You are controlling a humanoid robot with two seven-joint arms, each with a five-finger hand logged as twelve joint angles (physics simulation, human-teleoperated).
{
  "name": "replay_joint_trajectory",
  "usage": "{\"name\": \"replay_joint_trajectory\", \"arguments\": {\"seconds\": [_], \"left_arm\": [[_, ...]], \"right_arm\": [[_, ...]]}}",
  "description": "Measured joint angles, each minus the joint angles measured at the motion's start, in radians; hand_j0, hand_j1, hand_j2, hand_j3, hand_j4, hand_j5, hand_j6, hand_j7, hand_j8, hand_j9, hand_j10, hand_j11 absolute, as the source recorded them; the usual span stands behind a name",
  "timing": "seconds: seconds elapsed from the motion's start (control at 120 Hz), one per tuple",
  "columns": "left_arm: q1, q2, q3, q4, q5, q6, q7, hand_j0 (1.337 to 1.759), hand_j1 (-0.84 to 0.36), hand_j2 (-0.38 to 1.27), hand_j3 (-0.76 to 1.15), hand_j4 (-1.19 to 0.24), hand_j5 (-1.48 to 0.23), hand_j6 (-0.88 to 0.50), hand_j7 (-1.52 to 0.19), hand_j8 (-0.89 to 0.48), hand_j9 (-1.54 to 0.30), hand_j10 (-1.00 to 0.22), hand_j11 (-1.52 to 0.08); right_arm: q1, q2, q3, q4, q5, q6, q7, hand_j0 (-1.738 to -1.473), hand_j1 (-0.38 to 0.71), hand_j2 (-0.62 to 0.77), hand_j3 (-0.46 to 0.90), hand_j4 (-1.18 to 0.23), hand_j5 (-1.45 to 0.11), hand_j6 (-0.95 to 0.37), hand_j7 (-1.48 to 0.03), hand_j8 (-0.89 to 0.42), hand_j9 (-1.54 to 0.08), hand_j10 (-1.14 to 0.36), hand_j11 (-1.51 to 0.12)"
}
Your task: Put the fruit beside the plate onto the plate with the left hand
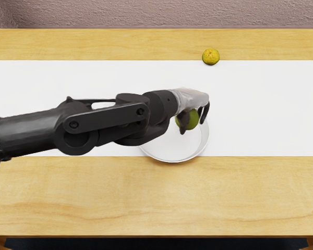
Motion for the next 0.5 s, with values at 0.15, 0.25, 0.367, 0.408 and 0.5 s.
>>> {"name": "replay_joint_trajectory", "arguments": {"seconds": [0.15,0.25,0.367,0.408,0.5], "left_arm": [[0.006,-0.022,0.032,0.138,0.021,0.027,0.000,1.651,-0.33,0.47,0.00,-0.69,-1.10,-0.39,-1.04,-0.27,-1.01,-0.38,-1.01],[0.013,-0.022,0.082,0.205,0.026,0.066,0.000,1.651,-0.34,0.51,0.00,-0.69,-1.10,-0.40,-1.04,-0.27,-1.01,-0.38,-1.00],[0.029,-0.022,0.122,0.238,0.025,0.096,0.000,1.651,-0.33,0.45,0.00,-0.69,-1.10,-0.41,-1.02,-0.28,-1.01,-0.38,-1.01],[0.028,-0.022,0.128,0.244,0.027,0.101,0.000,1.651,-0.31,0.42,0.00,-0.69,-1.09,-0.42,-1.02,-0.29,-1.01,-0.39,-1.01],[0.028,-0.022,0.135,0.250,0.031,0.108,0.000,1.651,-0.28,0.40,0.00,-0.70,-1.07,-0.45,-1.02,-0.31,-1.00,-0.41,-1.01]], "right_arm": [[0.000,0.000,0.000,0.000,0.000,0.000,0.000,-1.658,-0.35,0.00,0.00,0.00,0.00,0.00,0.00,0.00,0.00,0.00,0.00],[0.000,0.000,0.000,0.000,0.000,0.000,0.000,-1.658,-0.35,0.00,0.00,0.00,0.00,0.00,0.00,0.00,0.00,0.00,0.00],[0.000,0.000,0.000,0.000,0.000,0.000,0.000,-1.658,-0.35,0.00,0.00,0.00,0.00,0.00,0.00,0.00,0.00,0.00,0.00],[0.000,0.000,0.000,0.000,0.000,0.000,0.000,-1.658,-0.35,0.00,0.00,0.00,0.00,0.00,0.00,0.00,0.00,0.00,0.00],[0.000,0.000,0.000,0.000,0.000,0.000,0.000,-1.658,-0.35,0.00,0.00,0.00,0.00,0.00,0.00,0.00,0.00,0.00,0.00]]}}
